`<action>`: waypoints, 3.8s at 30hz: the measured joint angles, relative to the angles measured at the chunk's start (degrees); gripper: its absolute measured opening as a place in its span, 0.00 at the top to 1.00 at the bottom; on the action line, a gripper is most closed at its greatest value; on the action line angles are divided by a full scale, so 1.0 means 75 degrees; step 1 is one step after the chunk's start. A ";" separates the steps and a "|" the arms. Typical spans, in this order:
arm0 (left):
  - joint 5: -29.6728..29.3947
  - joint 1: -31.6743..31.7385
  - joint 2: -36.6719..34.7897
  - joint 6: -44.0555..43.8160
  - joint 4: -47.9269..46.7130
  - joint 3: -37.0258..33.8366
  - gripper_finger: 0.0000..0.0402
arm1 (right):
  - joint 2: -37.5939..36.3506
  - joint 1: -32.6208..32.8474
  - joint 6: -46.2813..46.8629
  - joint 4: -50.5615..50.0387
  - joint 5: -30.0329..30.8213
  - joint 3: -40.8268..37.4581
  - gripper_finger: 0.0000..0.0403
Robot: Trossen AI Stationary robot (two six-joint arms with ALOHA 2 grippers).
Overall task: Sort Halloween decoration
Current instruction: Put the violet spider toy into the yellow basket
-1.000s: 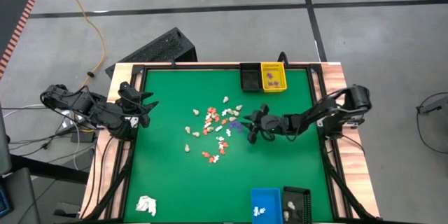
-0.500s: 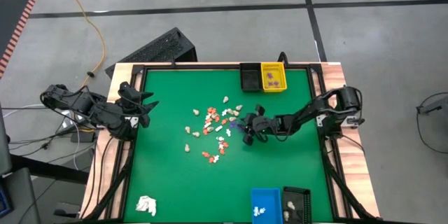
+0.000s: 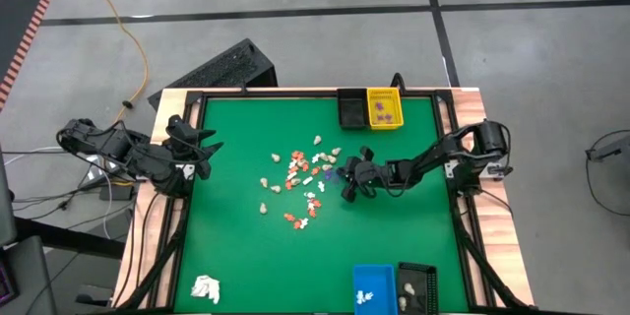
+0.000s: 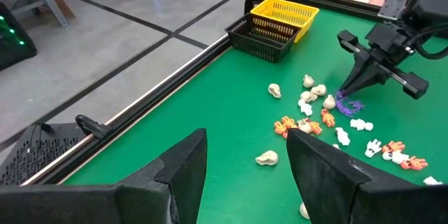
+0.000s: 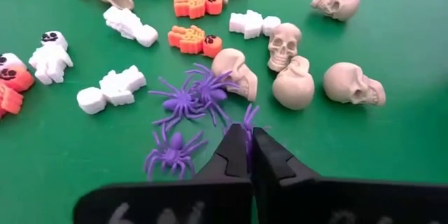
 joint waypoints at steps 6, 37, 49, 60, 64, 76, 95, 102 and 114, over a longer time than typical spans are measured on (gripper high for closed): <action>0.0000 0.0000 0.0000 -0.0003 0.0000 0.0000 0.53 | -0.0192 0.0015 0.0009 0.0228 0.0034 -0.0006 0.99; 0.0000 0.0003 0.0002 -0.0058 -0.0002 0.0000 0.53 | -0.3372 -0.2813 0.1100 -0.2990 0.3805 -0.0006 1.00; 0.0000 0.0000 0.0003 -0.0023 0.0000 0.0000 0.53 | -0.3372 -0.4673 0.0998 -0.3315 0.1006 -0.0008 0.95; 0.0000 0.0001 0.0003 -0.0026 0.0000 0.0000 0.53 | -0.3392 -0.4631 0.0921 -0.3306 0.0976 -0.0009 0.71; 0.0000 0.0000 0.0001 -0.0026 0.0000 0.0000 0.53 | -0.3392 -0.4639 0.0921 -0.3307 0.0976 -0.0009 0.67; 0.0000 0.0000 0.0001 -0.0006 0.0000 0.0000 0.53 | -0.3361 -0.2810 -0.1010 -0.2034 -0.2817 -0.0009 0.67; 0.0158 0.0003 0.0003 -0.0035 -0.0001 0.0000 0.53 | -0.0384 -0.0201 -0.0728 0.0229 -0.0927 -0.0006 0.67; 0.0219 0.0001 0.0001 -0.0011 -0.0003 0.0000 0.53 | 0.0078 -0.0437 -0.0614 0.0340 -0.0838 -0.0006 0.67; 0.0216 0.0000 0.0001 -0.0032 -0.0001 0.0000 0.53 | 0.0242 -0.0483 -0.0227 0.0148 -0.0187 0.0009 0.72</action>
